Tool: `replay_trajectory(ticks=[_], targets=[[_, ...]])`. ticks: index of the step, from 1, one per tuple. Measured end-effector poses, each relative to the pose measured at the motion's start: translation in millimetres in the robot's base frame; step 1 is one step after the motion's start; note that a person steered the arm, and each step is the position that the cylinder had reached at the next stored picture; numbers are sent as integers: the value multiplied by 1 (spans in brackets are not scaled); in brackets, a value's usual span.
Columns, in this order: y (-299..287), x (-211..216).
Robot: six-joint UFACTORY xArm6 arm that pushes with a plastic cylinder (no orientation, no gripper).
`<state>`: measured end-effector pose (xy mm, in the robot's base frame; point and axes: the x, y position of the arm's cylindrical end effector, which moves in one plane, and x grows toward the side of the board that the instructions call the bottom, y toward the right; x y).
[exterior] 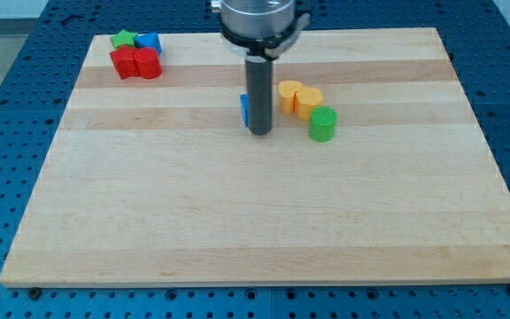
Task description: Move the blue cube to the red circle
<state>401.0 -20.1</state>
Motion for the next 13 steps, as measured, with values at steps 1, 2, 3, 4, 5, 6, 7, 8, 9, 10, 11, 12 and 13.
replay_trajectory(ticks=[1, 2, 3, 4, 5, 6, 7, 8, 9, 10, 11, 12, 13], targets=[[-16, -24], [-5, -40], [-3, -51], [-3, -66], [3, -69], [17, -74], [19, -92], [19, -115], [-5, -119], [-18, -100], [-23, -71], [-25, -71], [-23, -79]])
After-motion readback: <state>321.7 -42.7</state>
